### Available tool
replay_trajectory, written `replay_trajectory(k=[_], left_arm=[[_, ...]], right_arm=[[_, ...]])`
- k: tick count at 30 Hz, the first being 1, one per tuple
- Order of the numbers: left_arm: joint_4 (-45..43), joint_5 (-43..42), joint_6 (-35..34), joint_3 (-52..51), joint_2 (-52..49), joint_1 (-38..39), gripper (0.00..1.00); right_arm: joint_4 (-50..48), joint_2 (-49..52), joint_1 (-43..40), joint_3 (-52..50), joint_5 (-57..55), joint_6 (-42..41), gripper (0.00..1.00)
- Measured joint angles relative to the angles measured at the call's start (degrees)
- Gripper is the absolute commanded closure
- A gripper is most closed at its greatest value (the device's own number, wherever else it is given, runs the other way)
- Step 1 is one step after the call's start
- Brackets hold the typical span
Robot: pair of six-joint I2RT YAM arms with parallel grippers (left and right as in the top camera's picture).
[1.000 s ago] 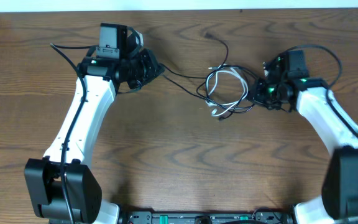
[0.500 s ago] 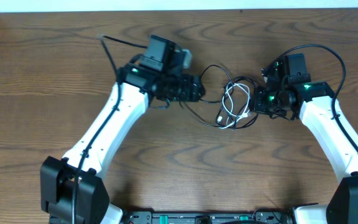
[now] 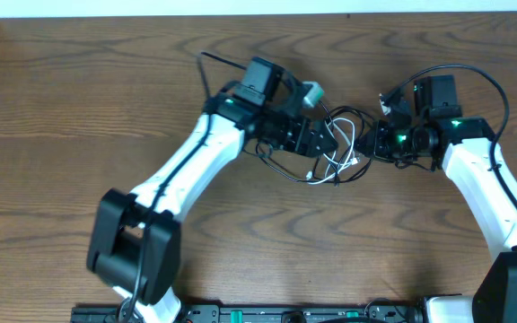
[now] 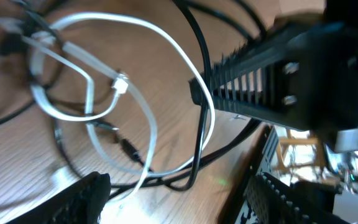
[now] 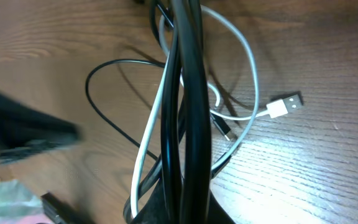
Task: Untangle cables
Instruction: 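Pull the grippers apart to stretch the black and white cables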
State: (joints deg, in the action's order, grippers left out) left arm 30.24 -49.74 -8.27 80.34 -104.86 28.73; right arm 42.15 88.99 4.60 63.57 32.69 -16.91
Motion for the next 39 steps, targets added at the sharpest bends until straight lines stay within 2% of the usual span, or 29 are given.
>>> replay_trajectory(k=[3, 8, 13, 15, 16, 21, 26, 32, 39], left_arm=[[-2.3, -1.5, 0.7, 0.0, -2.6, 1.8, 0.3], [-6.8, -2.5, 0.0, 0.0, -5.7, 3.9, 0.5], [-9.6, -1.3, -2.8, 0.0, -8.9, 4.6, 0.59], [-10.6, -0.9, -4.0, 0.0, -10.4, 4.9, 0.75], [-10.9, -0.9, -4.5, 0.0, -11.0, 5.1, 0.92], [-11.5, 1.6, -5.8, 0.0, -11.8, 5.7, 0.92], [-4.0, 9.9, -7.6, 0.0, -9.3, 2.3, 0.93], [7.6, 26.3, -8.5, 0.0, 5.5, -4.7, 0.93], [16.2, 40.5, -8.5, 0.1, 21.9, -7.2, 0.93]], right_arm=[[0.0, 0.0, -0.8, 0.0, 1.5, 0.3, 0.99], [-0.1, 0.0, -1.0, 0.0, 2.5, 0.7, 0.99], [-0.3, 0.0, -1.0, 0.0, 3.0, 0.8, 0.99], [-0.6, 0.0, -1.0, 0.0, 3.3, 0.8, 0.99], [-0.7, 0.0, -1.0, 0.0, 3.4, 0.8, 0.99], [0.0, 0.0, -1.2, 0.0, 3.6, 0.9, 0.99], [3.0, 0.0, -3.4, 0.0, 0.9, 0.9, 0.99], [4.5, 0.0, -6.7, 0.0, -6.6, 0.2, 0.99], [6.3, 0.0, -9.9, 0.0, -14.4, -0.5, 0.99]])
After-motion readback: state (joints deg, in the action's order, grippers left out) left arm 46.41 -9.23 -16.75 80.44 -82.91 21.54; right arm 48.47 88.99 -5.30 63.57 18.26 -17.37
